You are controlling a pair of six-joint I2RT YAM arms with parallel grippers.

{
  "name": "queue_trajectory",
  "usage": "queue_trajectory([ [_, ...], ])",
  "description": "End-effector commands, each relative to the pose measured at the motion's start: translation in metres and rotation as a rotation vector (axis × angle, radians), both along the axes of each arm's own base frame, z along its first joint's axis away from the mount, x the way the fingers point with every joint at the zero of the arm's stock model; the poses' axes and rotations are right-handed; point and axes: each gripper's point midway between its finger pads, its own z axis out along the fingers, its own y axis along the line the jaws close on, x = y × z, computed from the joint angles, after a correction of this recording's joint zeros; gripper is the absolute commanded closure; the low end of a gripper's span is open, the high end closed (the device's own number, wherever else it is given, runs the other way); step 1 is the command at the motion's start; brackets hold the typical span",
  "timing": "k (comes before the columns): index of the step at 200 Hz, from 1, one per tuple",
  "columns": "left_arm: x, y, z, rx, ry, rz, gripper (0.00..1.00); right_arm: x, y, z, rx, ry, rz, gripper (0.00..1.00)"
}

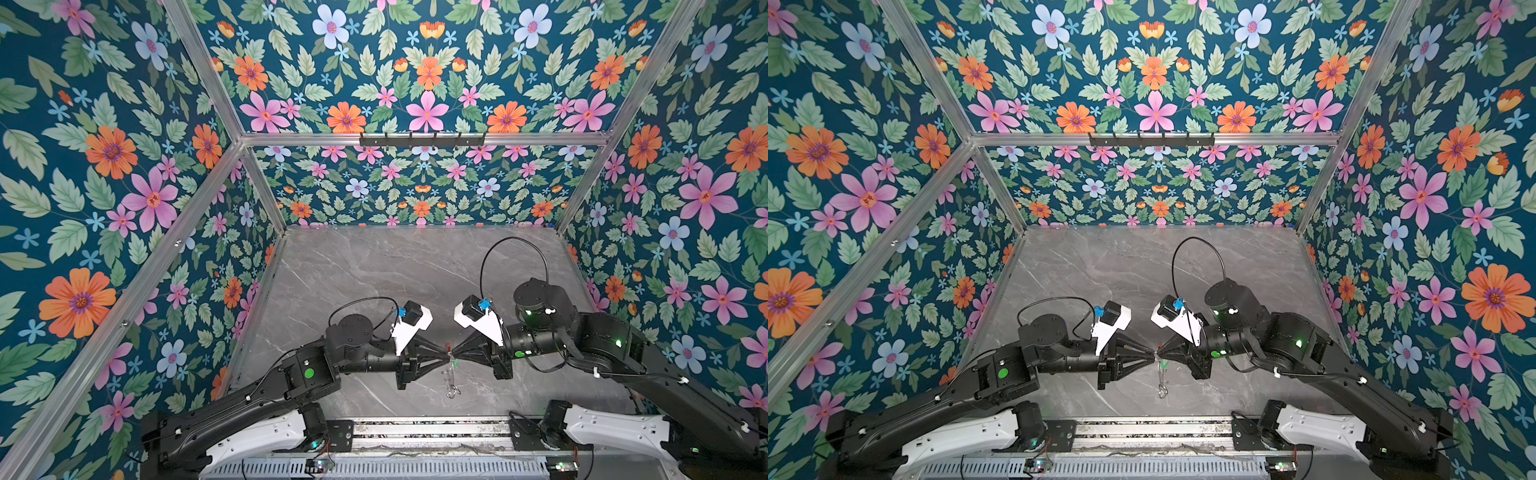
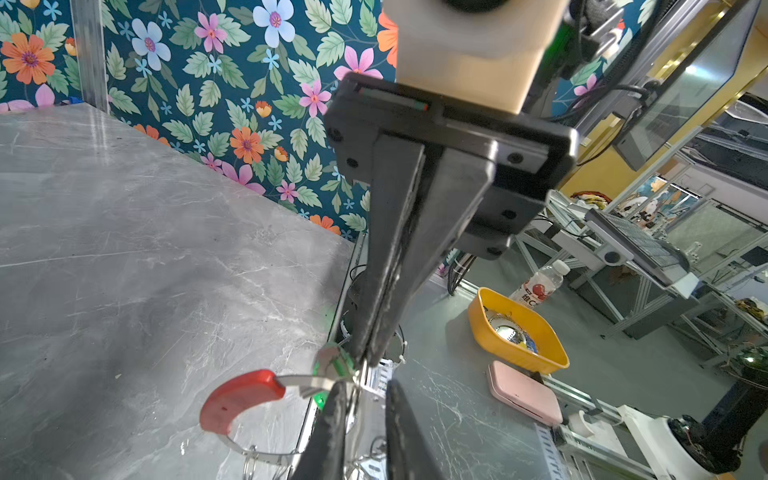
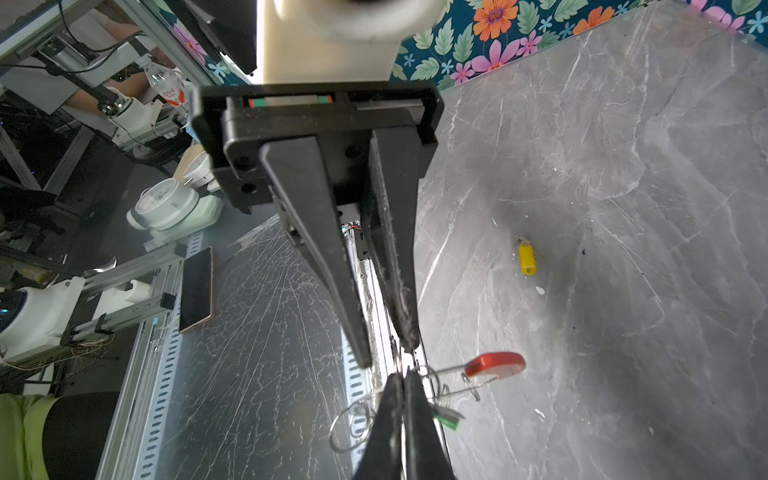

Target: Remove the keys from the keyring

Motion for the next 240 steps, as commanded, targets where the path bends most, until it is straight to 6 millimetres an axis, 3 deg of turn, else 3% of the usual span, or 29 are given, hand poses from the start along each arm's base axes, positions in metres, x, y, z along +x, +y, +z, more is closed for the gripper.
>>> queue_trajectory([
  [1,-0.006,-0.001,0.007,-0.022,-0.013,-0.044,0.86,0.0,0.001,0.001,-0.001,-0.008,0.009,1.0],
  [62,-0.008,-0.005,0.007,-0.014,-0.006,-0.069,0.9,0.004,0.004,0.002,0.004,-0.017,0.001,1.0],
  [85,-0.007,-0.006,0.005,-0.012,-0.002,-0.065,1.0,0.005,0.006,0.004,0.014,-0.016,-0.001,1.0],
  [127,0.0,-0.006,0.007,-0.067,-0.029,-0.02,1.0,0.012,0.012,0.017,0.082,-0.037,-0.032,1.0],
  [143,0.005,-0.001,0.014,-0.116,-0.062,0.02,1.0,0.013,0.01,0.027,0.152,-0.083,-0.044,0.65],
  [157,0.006,0.007,0.026,-0.179,-0.092,0.045,1.0,0.016,0.006,0.028,0.214,-0.13,-0.077,0.53],
  [183,0.0,0.014,0.037,-0.241,-0.128,0.031,1.0,0.006,0.001,0.024,0.306,-0.156,-0.049,0.46],
  [206,-0.007,0.015,0.041,-0.253,-0.134,-0.005,1.0,0.003,0.003,0.01,0.313,-0.146,-0.03,0.44],
  [240,-0.014,0.012,0.042,-0.249,-0.128,-0.053,1.0,-0.001,0.009,0.006,0.328,-0.127,0.011,0.4],
])
